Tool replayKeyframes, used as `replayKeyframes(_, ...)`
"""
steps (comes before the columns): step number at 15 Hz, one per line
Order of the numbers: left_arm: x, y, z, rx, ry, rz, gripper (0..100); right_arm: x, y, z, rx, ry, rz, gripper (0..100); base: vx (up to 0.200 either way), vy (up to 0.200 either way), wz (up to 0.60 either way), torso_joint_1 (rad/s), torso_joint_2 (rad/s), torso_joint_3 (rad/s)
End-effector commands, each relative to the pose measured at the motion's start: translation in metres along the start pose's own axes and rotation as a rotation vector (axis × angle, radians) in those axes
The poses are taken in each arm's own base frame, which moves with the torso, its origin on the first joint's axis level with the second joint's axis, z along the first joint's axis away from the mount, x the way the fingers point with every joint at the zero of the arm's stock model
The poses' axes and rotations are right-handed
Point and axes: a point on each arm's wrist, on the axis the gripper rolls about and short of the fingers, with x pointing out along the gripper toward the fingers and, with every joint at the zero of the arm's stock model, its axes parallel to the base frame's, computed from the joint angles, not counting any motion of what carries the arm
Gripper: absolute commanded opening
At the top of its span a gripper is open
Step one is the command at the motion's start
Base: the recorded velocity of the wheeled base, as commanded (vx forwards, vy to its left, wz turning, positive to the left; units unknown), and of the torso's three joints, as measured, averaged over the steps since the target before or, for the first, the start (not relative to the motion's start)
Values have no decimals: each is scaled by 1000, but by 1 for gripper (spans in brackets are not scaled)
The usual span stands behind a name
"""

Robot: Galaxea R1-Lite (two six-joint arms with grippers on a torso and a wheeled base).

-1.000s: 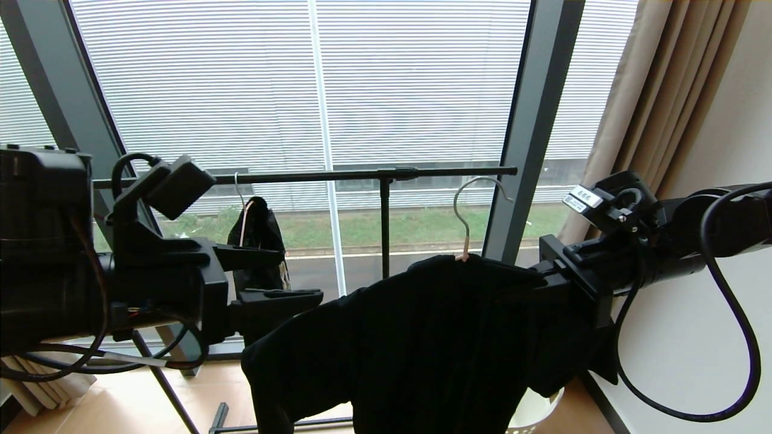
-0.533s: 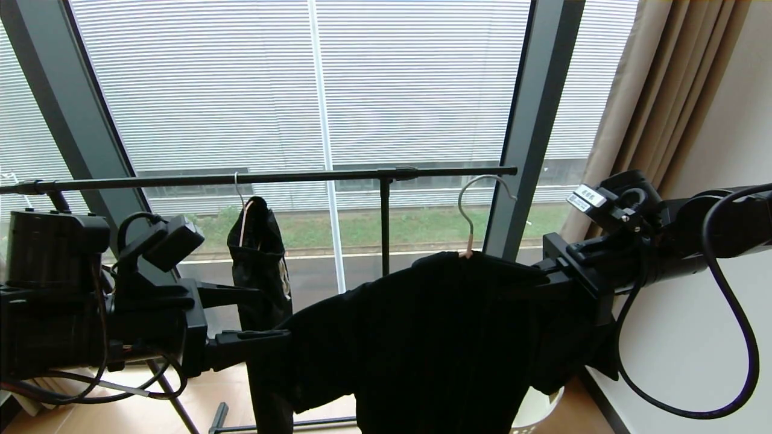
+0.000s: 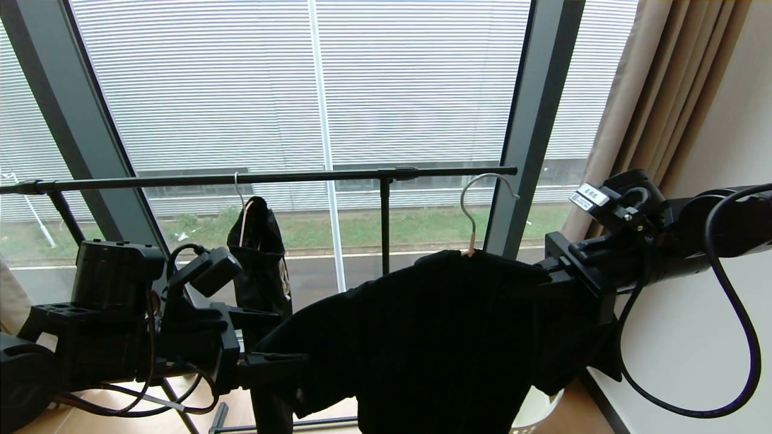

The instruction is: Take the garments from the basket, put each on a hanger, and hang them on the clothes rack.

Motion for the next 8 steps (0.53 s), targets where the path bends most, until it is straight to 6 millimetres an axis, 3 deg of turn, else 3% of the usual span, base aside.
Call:
replayKeyframes(1,4,3,-2,-12,14,-4,0,0,0,1,-2,-1,1,0,0,0,0,0,0,0)
replayKeyframes(8,-20,-7,-9,-8,-20,41,0,-3,-1,0,-3,-3,-9,0,0,0,0,0,0,0)
